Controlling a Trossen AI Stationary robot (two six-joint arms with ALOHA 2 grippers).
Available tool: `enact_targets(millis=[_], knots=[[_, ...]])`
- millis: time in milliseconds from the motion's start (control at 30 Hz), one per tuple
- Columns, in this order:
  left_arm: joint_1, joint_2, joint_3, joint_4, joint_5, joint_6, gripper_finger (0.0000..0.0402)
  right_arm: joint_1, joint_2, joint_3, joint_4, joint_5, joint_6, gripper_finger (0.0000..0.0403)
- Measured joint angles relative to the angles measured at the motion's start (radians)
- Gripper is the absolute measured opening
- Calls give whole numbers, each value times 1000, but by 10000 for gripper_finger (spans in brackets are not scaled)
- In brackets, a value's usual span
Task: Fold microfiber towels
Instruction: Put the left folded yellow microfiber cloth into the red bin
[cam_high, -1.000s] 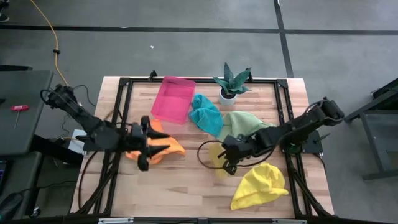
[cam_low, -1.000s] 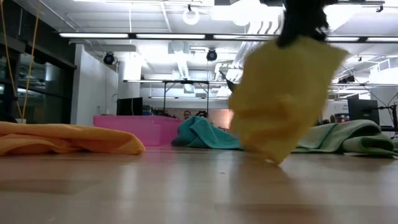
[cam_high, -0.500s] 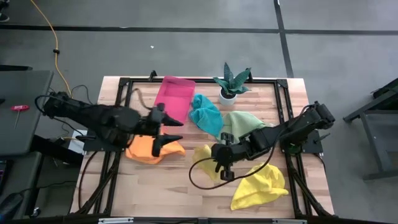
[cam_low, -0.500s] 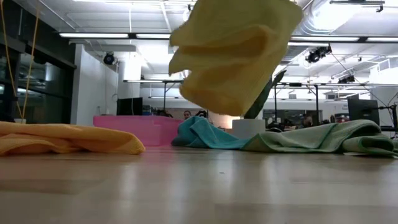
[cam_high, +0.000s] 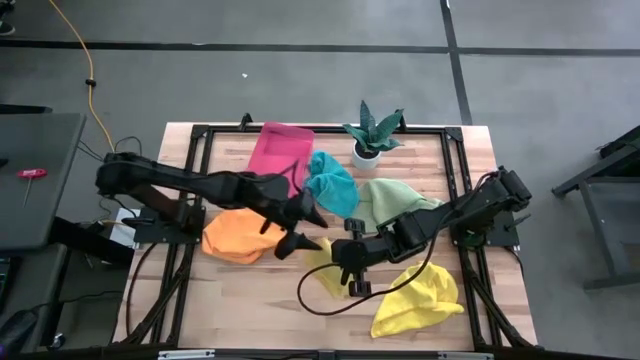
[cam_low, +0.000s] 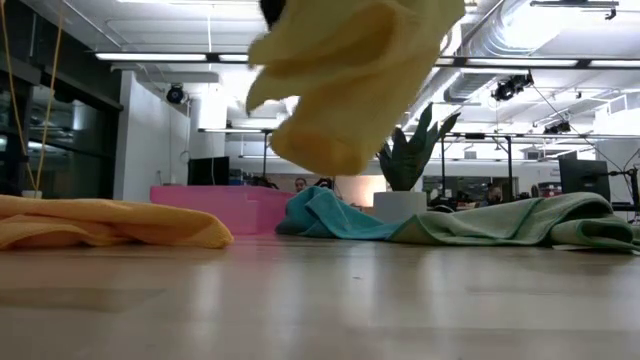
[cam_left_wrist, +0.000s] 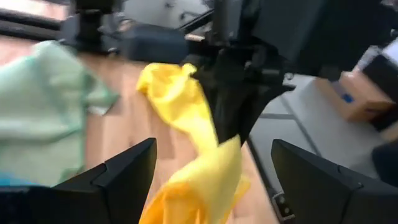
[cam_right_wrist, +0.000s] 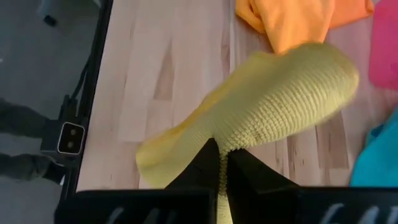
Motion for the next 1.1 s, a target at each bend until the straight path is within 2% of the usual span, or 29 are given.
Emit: enact_targets(millis=[133, 300, 600, 900, 1100], knots=[[0, 54, 0, 61, 90, -7, 307, 1, 0, 0, 13, -11, -19, 0], [-1, 99, 0, 64, 100, -8, 307, 1, 0, 0, 41, -21, -38, 0], [-4, 99, 0, 26, 206, -11, 307, 0, 0, 0, 40, -33, -58, 0], [-9, 99, 0, -40, 199, -4, 307, -3, 0, 0, 90, -31, -71, 0], [-9, 99, 0, -53, 217, -9, 307, -3, -1, 76, 31, 62, -98, 0]])
